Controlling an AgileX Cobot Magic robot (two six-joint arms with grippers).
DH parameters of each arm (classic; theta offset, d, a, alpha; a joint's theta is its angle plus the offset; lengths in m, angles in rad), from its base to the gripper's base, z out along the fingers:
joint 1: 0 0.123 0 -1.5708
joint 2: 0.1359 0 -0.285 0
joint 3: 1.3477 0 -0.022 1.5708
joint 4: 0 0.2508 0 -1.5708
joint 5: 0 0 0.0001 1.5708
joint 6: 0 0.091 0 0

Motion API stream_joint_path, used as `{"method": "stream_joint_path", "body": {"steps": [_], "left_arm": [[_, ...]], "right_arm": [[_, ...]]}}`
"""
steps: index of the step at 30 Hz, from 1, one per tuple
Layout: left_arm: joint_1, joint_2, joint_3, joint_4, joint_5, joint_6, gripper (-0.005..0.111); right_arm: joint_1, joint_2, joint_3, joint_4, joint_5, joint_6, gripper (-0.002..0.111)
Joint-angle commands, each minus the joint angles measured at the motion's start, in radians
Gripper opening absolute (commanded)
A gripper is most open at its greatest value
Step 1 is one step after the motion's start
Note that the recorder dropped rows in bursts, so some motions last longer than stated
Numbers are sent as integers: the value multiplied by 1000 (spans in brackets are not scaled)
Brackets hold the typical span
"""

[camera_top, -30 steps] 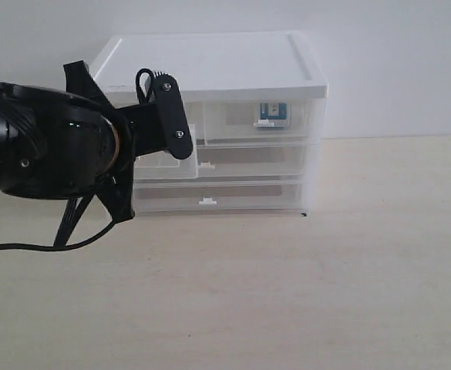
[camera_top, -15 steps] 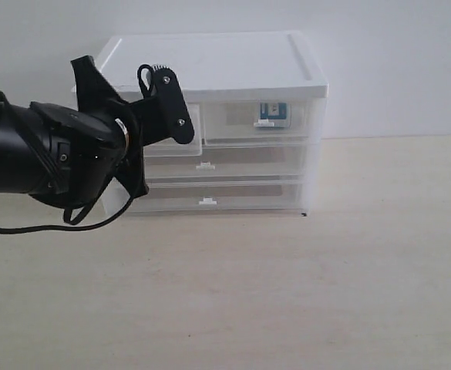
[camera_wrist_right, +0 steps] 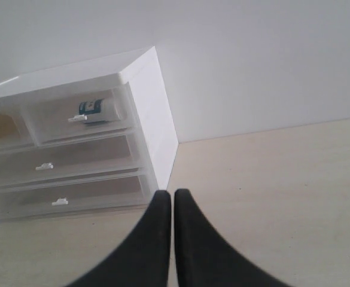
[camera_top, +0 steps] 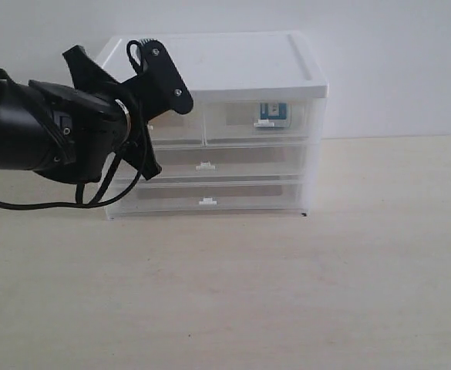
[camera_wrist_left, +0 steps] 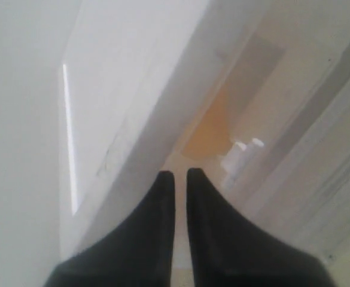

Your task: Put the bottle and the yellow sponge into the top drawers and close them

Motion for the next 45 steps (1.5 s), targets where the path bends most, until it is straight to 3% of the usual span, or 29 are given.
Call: {"method": "stream_joint_path", "body": {"steps": [1, 8, 12, 27, 36, 45], "left_arm": [[3, -55, 21, -217, -51, 105, 4], [6, -135, 62, -433, -126, 126, 4], [42, -194, 110, -547, -201, 126, 4], [353, -420, 321, -941, -503, 129, 4], [528, -535, 445, -1024, -735, 89, 4], [552, -706, 533, -1052, -933, 78, 4]], "right_arm": [[-2, -4, 0, -3, -4, -9, 0], [-2, -4, 0, -3, -1, -9, 0], [-2, -4, 0, -3, 4, -9, 0], [-2, -4, 0, -3, 14, -11, 0], [-2, -4, 0, -3, 18, -11, 0], [-2, -4, 0, -8, 27, -13, 0]]}}
